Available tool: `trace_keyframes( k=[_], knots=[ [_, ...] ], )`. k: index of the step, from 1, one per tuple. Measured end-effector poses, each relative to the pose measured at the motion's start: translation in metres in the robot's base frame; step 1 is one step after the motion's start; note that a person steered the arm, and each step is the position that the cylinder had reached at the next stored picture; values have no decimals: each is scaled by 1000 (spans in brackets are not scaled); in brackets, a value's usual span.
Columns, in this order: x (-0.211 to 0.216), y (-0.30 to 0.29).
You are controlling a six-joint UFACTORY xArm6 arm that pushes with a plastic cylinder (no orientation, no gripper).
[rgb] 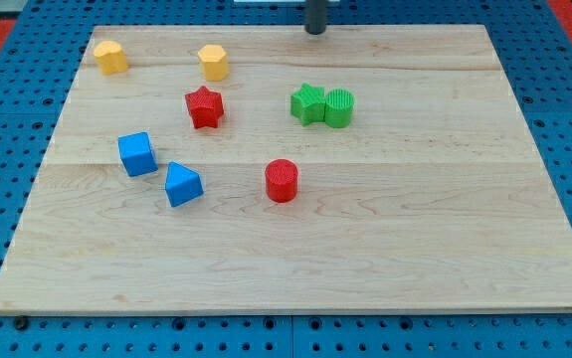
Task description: Push the yellow heart into the left side of the red star
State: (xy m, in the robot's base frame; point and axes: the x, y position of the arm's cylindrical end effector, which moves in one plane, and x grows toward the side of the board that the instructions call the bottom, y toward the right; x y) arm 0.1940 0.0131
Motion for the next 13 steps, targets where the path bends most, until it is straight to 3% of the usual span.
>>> trace_keyframes(
  k=[1,4,6,8,10,11,12,13],
  knots=[
    [-1,-98],
    [-3,-176],
    [14,-269],
    [101,-267],
    [181,-219],
    [149,-260],
    [111,-264],
    [182,-189]
  ],
)
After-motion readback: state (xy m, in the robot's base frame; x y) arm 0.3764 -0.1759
